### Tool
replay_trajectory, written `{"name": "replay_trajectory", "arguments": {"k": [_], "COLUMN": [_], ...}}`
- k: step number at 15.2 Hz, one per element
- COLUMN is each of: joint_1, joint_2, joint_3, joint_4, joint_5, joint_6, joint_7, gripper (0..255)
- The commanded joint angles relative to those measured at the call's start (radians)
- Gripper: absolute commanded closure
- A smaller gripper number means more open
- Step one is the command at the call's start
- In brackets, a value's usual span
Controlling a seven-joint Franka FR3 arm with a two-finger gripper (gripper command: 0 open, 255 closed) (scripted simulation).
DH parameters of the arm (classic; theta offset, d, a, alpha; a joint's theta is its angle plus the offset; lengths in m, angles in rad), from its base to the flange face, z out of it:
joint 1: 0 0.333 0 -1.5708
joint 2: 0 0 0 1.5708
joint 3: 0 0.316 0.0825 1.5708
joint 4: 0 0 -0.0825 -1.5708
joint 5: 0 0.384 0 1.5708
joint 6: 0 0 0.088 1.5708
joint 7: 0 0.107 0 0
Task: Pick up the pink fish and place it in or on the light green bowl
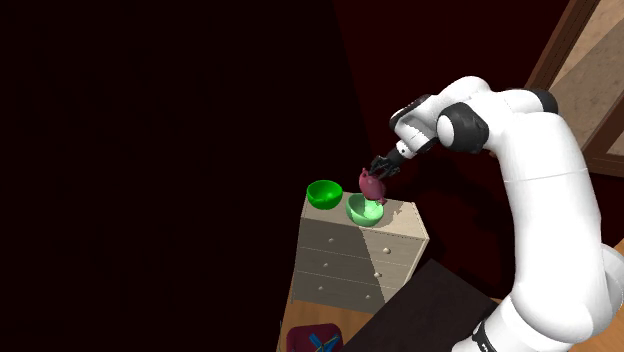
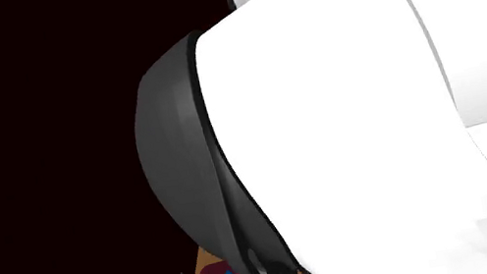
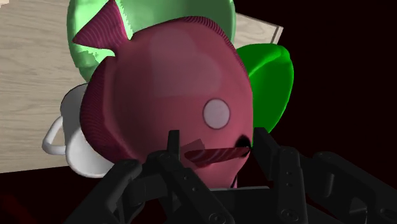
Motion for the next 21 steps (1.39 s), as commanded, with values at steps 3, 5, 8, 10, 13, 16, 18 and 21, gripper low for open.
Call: {"name": "replay_trajectory", "arguments": {"k": [3,5,8,10,13,16,18,21], "joint_1": [0.036,0.030,0.021,0.015,0.006,-0.004,-0.003,-0.003], "joint_2": [0.035,0.052,0.078,0.095,0.123,0.153,0.153,0.153], "joint_3": [0.022,0.030,0.043,0.052,0.066,0.080,0.079,0.078], "joint_4": [0.045,0.047,0.052,0.056,0.064,0.075,0.075,0.075], "joint_5": [0.010,0.024,0.044,0.057,0.077,0.098,0.098,0.099], "joint_6": [0.030,0.040,0.055,0.064,0.078,0.091,0.091,0.091], "joint_7": [0.056,0.042,0.022,0.009,-0.010,-0.030,-0.030,-0.030], "gripper": [255,255,255,255,255,255,255,255]}}
